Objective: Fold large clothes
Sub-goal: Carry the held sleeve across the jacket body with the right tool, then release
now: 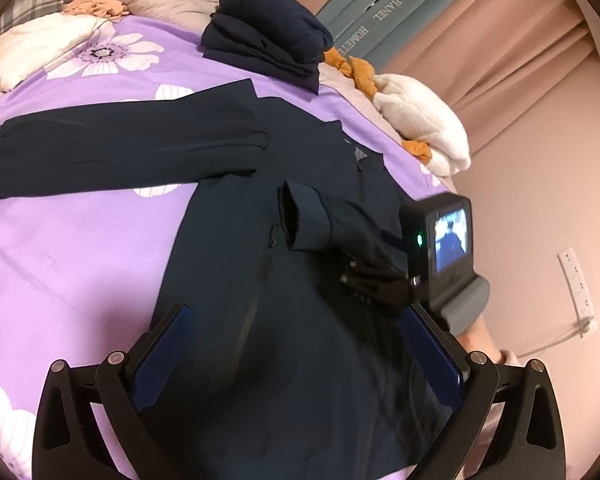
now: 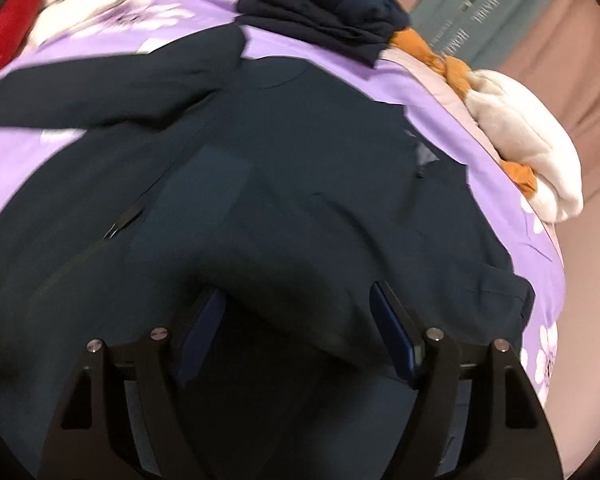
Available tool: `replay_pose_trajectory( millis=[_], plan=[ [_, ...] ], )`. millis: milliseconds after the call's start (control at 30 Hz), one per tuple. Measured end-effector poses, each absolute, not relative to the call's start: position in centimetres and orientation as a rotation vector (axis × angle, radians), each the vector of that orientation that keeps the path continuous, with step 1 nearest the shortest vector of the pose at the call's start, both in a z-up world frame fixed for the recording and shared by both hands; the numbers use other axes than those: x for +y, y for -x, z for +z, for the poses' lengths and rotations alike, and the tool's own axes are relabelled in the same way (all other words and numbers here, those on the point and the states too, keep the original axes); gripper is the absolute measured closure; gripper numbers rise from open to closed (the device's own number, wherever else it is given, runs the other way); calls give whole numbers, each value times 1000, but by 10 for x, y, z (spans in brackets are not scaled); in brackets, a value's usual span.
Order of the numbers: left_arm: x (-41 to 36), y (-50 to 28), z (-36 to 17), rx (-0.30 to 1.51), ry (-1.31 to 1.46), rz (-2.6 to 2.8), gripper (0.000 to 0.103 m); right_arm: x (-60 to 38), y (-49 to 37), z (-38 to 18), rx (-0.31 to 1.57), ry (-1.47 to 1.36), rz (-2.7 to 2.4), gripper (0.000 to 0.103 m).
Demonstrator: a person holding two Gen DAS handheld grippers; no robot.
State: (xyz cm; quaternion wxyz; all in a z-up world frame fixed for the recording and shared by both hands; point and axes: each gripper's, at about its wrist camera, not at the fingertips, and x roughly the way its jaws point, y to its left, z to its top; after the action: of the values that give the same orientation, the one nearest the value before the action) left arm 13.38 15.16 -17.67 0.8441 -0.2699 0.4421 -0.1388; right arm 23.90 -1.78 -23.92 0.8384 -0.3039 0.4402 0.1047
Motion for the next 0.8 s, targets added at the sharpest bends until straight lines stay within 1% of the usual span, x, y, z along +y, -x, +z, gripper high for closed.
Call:
replay_pose_trajectory(
  millis=[33, 67, 167, 200, 300, 400, 467, 600, 700, 767, 800],
  plan=[
    [152, -136, -178, 935, 570, -288, 1, -16, -236, -240, 921, 654, 232, 26],
    [153, -138, -179, 937, 574, -284, 1, -14, -236, -238, 919, 654, 247, 21],
    [153, -150, -183, 937, 600, -287, 1, -36, -220, -214, 891, 592, 293, 13],
    [152, -156, -184, 941, 605, -290, 1, -46, -215, -208, 885, 557, 309, 12],
    [143, -175, -187, 950, 622, -322, 1, -89, -209, -185, 874, 405, 340, 11],
    [128, -200, -189, 968, 648, -367, 1, -158, -221, -168, 879, 156, 268, 11],
    [117, -212, -189, 984, 645, -381, 1, -225, -233, -163, 863, -94, 178, 11],
    [80, -243, -185, 988, 586, -441, 1, -331, -249, -179, 812, -536, 14, 10],
    [64, -259, -186, 963, 571, -479, 1, -376, -264, -194, 791, -652, -110, 13],
    [54, -268, -188, 944, 559, -487, 7, -392, -282, -203, 789, -664, -166, 15],
    [50, -272, -189, 939, 552, -489, 17, -394, -286, -204, 788, -669, -166, 15]
  ],
)
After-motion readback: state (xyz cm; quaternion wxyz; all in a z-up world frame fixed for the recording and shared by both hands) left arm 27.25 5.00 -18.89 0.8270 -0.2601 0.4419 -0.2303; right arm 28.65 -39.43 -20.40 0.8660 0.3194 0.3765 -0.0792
